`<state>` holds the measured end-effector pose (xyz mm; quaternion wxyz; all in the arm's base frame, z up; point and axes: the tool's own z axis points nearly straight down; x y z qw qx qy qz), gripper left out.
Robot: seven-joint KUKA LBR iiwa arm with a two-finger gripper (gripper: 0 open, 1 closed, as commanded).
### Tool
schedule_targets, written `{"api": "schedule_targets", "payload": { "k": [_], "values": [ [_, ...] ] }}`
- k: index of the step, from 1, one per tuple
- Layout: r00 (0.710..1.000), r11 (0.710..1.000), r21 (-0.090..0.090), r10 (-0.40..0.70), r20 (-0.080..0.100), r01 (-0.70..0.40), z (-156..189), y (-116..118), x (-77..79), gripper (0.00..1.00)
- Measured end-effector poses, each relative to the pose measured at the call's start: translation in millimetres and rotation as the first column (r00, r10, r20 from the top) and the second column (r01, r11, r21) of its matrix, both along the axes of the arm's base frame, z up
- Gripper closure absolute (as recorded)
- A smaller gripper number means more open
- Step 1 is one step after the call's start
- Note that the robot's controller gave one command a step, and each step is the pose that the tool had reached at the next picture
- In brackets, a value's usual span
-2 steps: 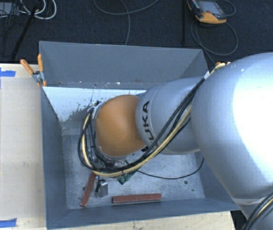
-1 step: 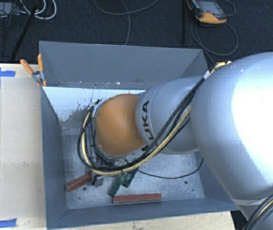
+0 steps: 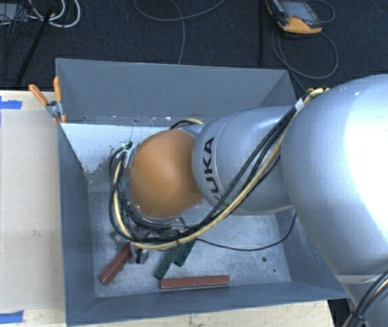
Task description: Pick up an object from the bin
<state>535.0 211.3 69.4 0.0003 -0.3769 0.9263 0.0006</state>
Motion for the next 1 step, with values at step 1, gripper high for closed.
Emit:
{"api": "schedule_targets", "payload": {
  "k": [1],
  "values": [
    [0.980,0.980,0.002,0.198,0.011,-0.198,144.9,25.5,66.6,1.00]
  ]
}}
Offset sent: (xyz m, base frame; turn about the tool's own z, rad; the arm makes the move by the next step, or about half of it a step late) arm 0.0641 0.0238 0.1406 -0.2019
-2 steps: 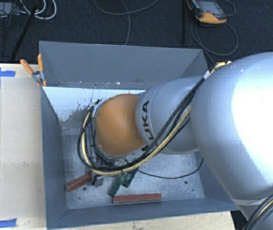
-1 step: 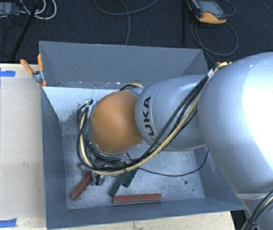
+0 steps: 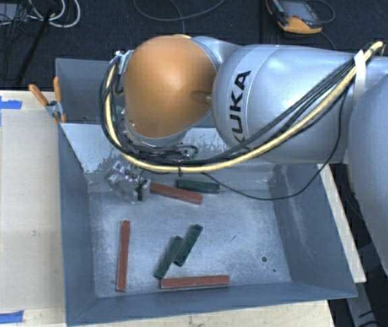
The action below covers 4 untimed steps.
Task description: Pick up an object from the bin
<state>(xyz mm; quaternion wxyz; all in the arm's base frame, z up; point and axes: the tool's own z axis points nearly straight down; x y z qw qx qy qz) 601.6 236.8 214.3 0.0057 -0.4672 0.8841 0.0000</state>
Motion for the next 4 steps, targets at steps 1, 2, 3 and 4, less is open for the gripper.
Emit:
{"api": "schedule_targets", "payload": {
  "k": [1,2,3,4],
  "values": [
    [0.907,0.907,-0.006,-0.421,-0.011,0.421,-36.1,-46.5,10.3,1.00],
    [0.906,0.907,-0.005,-0.422,-0.011,0.422,-35.4,-46.2,10.5,0.00],
    [0.905,0.906,-0.005,-0.424,-0.011,0.424,-35.4,-46.4,10.6,1.00],
    [0.905,0.905,-0.005,-0.426,-0.011,0.426,-35.4,-46.5,10.6,0.00]
  ]
}}
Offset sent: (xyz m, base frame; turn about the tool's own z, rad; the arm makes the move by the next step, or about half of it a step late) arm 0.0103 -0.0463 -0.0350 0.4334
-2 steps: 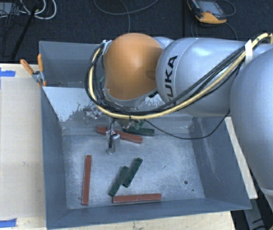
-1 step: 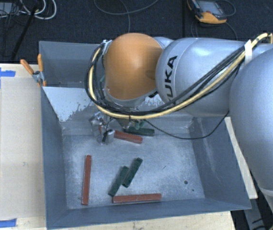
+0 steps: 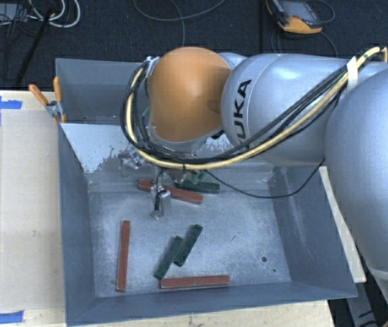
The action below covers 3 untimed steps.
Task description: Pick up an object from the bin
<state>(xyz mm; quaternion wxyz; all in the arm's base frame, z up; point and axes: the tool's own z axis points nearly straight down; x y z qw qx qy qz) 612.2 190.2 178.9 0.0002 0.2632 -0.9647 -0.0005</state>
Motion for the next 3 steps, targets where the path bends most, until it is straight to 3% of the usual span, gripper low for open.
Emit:
{"api": "schedule_targets", "payload": {
  "k": [1,2,3],
  "values": [
    [0.987,0.987,-0.003,0.162,-0.004,-0.162,-67.2,-86.6,9.5,0.00],
    [0.997,0.997,-0.002,0.080,-0.010,-0.080,-107.8,-130.3,-85.6,0.00],
    [0.997,0.997,0.000,0.082,-0.001,-0.082,-105.6,-128.7,-82.0,1.00]
  ]
}}
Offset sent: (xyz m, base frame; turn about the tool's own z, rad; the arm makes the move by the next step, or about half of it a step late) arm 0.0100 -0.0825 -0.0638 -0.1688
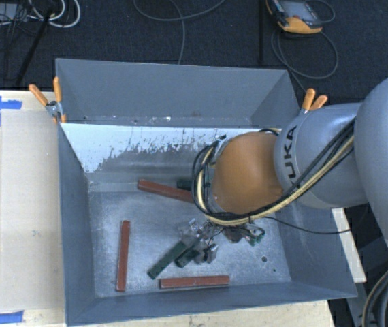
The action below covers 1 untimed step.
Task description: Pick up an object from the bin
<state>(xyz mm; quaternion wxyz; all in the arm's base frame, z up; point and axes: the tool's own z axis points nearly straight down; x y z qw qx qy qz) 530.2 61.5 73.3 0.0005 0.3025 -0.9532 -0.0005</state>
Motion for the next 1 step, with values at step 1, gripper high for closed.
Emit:
{"api": "schedule_targets", "payload": {
  "k": [1],
  "values": [
    [0.874,0.874,-0.001,0.485,0.008,-0.485,138.6,36.7,50.8,1.00]
  ]
}}
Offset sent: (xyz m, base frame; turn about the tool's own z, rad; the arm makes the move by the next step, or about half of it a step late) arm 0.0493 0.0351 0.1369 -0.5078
